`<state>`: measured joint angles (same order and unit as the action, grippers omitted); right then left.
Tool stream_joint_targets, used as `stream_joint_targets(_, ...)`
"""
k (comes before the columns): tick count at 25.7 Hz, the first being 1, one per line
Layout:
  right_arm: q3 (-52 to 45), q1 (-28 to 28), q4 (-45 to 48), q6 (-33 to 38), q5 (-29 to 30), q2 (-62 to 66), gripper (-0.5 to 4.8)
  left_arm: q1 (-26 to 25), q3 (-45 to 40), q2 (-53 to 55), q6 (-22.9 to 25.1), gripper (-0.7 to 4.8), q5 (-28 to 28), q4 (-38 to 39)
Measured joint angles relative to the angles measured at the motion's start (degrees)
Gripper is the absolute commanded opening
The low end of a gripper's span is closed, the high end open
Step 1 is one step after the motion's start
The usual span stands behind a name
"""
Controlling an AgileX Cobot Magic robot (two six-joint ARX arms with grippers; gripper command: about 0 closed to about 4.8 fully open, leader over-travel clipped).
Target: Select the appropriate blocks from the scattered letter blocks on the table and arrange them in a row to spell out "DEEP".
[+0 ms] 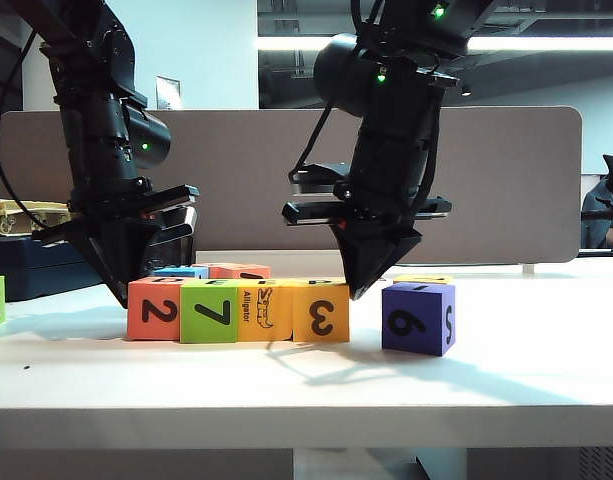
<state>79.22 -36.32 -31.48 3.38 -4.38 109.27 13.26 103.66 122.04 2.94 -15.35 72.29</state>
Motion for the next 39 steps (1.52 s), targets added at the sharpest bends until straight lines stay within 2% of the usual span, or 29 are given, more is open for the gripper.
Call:
stream_joint_targets(2,0.0,-0.04,0.07,0.0,0.13,0.0,-0.01,0.17,0.0,0.0,-0.33,0.35,2.21,0.02)
stream_joint_targets(3,0.0,-0.09,0.11,0.0,0.28,0.0,-0.01,0.24,0.0,0.0,-0.48,0.81,2.99,0.04)
stream_joint_targets(4,0.0,-0.11,0.11,0.0,0.5,0.0,-0.01,0.46,0.0,0.0,-1.16,0.95,4.96,0.2)
stream_joint_targets(8,0.0,-0.15,0.44,0.0,0.96,0.0,-0.02,0.44,0.0,0.0,-1.49,0.95,8.0,0.39)
stream_joint_targets(15,0.0,-0.17,0.39,0.0,0.66,0.0,-0.02,0.46,0.0,0.0,-1.49,0.95,8.98,0.39)
stream_joint_targets(29,-0.02,-0.17,-0.52,-0.02,-6.62,-1.88,-0.02,0.46,0.39,-3.06,-1.55,0.88,17.44,1.09)
stream_joint_targets(34,0.09,-0.26,-0.5,-0.02,-6.95,-7.08,-0.01,0.48,0.37,-6.36,-1.53,0.78,16.04,1.07)
stream_joint_targets(37,2.78,-0.57,-4.24,-0.02,-5.27,-9.88,-0.01,0.48,0.39,-9.38,-1.46,0.48,10.84,1.01)
stream_joint_targets(39,7.3,-1.11,-9.42,0.0,-4.52,-11.19,-0.01,0.87,0.52,-12.15,-1.46,0.48,7.19,0.94)
